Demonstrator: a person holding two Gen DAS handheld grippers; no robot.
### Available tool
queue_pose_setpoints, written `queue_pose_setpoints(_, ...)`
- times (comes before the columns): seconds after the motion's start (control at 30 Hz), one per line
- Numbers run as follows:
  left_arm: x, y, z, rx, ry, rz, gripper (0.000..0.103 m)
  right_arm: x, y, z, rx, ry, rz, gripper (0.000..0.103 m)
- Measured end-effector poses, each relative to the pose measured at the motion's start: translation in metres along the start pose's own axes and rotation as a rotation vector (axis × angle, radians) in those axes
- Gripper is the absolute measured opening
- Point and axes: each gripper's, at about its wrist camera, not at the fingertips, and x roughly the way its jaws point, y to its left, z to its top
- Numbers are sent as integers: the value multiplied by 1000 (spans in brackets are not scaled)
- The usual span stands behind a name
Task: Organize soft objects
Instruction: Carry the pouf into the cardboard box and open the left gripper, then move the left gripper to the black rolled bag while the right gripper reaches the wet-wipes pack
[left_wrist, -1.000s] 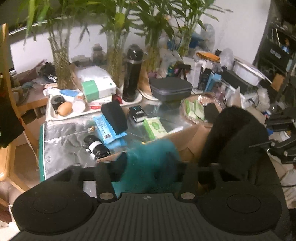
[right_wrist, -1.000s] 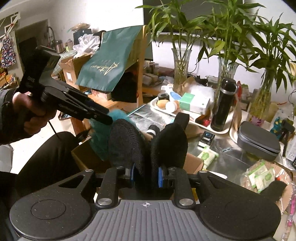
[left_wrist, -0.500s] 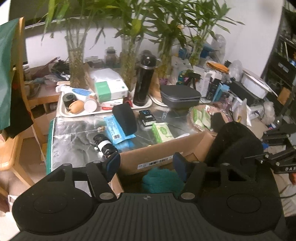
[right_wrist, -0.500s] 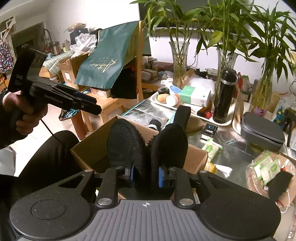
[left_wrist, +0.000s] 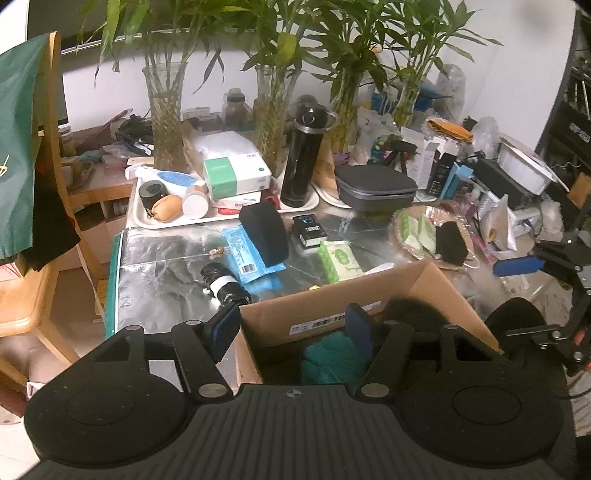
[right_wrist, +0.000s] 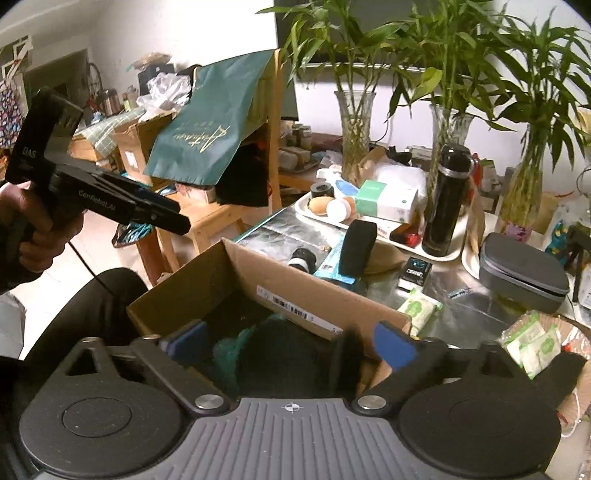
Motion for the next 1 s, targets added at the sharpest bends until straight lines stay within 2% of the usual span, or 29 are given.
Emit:
queue_pose_setpoints(0.1,2,2,1,-11,6,10,62,0,-4,-4,6,3,-20,103)
queue_pose_setpoints(0.23,5,7,4,-28,9,8,62,0,-11,-8,31,10,-47,103)
queue_pose_setpoints(0.57,19,14,7,-30,8,61,62,13,-28,-15,95,39,-116,103)
queue_pose_setpoints(1.0,46,29,7,-91,26,67,62,42,-50,3,137,43,-161,103)
